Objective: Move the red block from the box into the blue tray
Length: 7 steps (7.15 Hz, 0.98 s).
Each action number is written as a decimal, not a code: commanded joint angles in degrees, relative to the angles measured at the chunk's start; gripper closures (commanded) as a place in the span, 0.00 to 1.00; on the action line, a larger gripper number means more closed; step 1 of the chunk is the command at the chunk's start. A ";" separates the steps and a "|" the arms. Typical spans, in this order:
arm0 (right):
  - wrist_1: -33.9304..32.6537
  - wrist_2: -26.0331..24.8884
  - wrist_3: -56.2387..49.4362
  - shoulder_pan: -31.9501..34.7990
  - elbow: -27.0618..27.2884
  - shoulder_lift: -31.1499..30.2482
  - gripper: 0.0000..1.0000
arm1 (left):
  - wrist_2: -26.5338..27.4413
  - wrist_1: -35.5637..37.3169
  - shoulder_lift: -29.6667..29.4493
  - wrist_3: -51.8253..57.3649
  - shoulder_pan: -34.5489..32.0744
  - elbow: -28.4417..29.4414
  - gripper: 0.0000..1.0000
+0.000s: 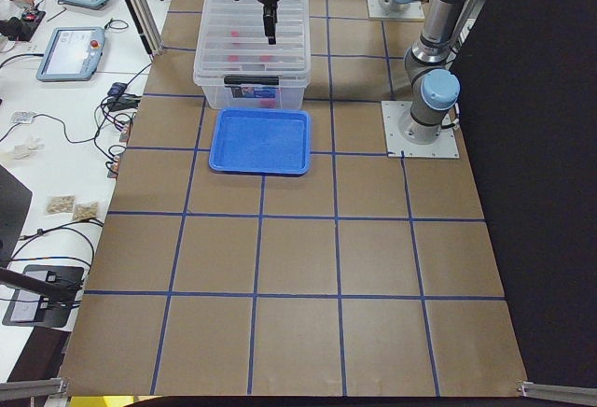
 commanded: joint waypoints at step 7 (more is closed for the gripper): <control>-2.11 0.28 -17.32 -17.50 0.49 0.13 0.02 | -0.29 7.89 -3.04 2.39 -0.44 -4.34 0.00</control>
